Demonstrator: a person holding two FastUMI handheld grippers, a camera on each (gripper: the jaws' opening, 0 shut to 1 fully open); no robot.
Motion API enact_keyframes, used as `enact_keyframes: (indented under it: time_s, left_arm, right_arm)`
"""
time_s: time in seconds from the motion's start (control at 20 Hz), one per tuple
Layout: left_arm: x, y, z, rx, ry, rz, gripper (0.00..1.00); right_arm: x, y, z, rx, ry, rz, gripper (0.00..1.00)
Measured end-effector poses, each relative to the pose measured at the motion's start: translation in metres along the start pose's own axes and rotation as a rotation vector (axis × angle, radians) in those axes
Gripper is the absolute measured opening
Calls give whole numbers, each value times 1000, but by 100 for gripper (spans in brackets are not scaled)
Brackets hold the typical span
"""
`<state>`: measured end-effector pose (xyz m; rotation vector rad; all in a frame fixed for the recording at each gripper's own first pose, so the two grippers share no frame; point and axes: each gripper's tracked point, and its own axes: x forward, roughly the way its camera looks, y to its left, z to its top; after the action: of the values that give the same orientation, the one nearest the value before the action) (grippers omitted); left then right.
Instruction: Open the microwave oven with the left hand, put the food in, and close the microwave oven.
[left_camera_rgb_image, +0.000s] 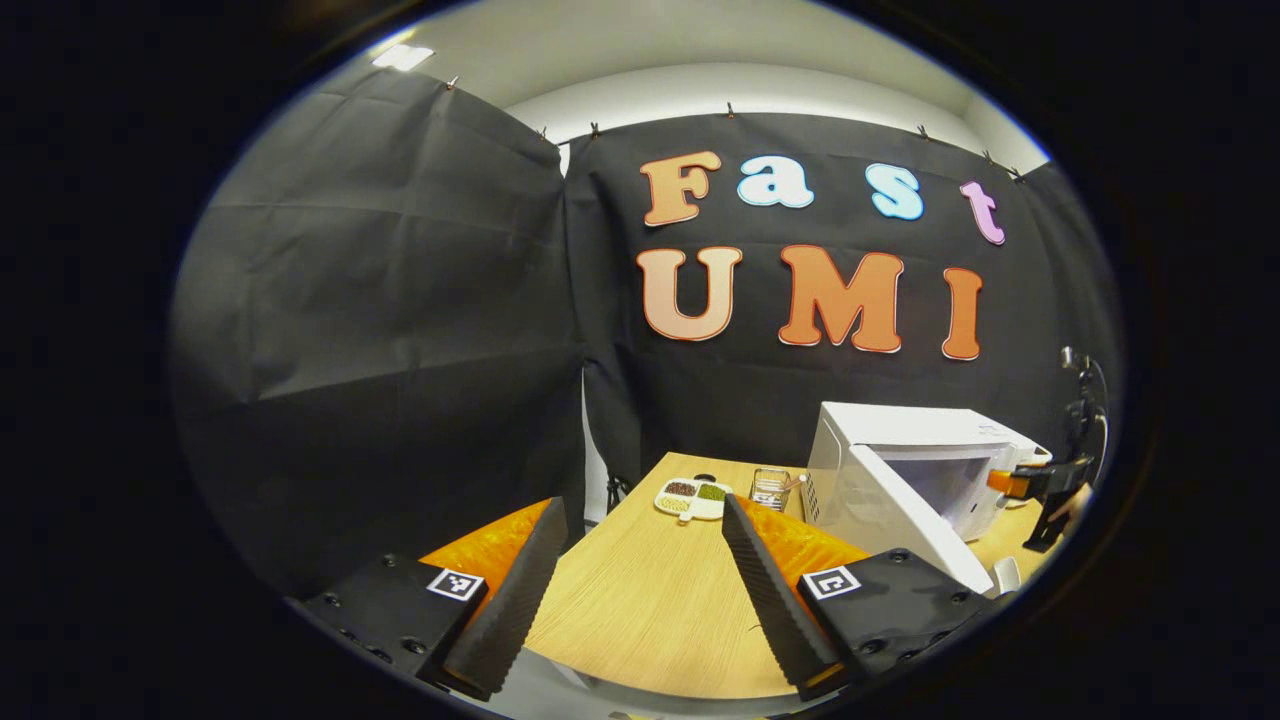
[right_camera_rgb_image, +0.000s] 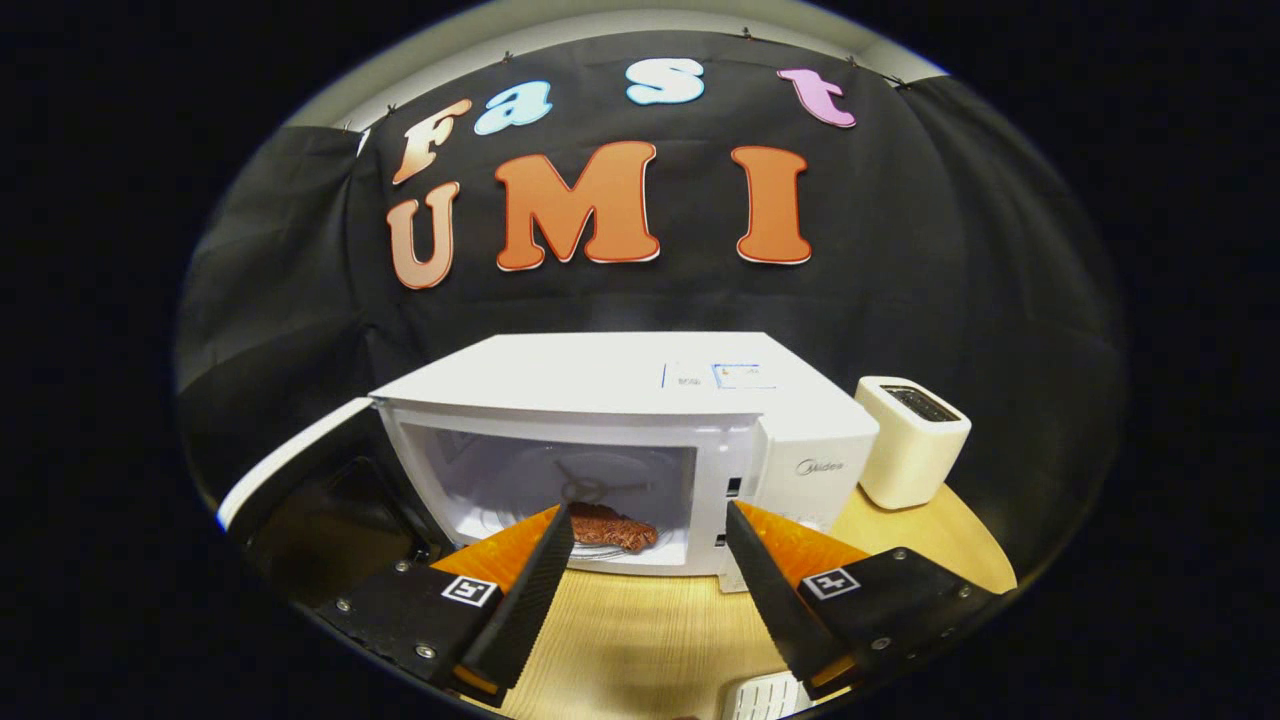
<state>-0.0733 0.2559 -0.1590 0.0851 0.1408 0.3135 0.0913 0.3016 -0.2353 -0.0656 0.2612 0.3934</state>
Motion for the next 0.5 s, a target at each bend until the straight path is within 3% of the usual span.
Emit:
enact_keyframes:
  time_s: [0.3,0.5]
  left_arm:
    - [-5,-24,-18,27,-8,-52,98]
    - [-9,-46,-43,27,19,-97,98]
  right_arm:
    - [-64,-25,72,-3,-95,32,95]
    - [-99,-48,99,-2,-135,-5,95]
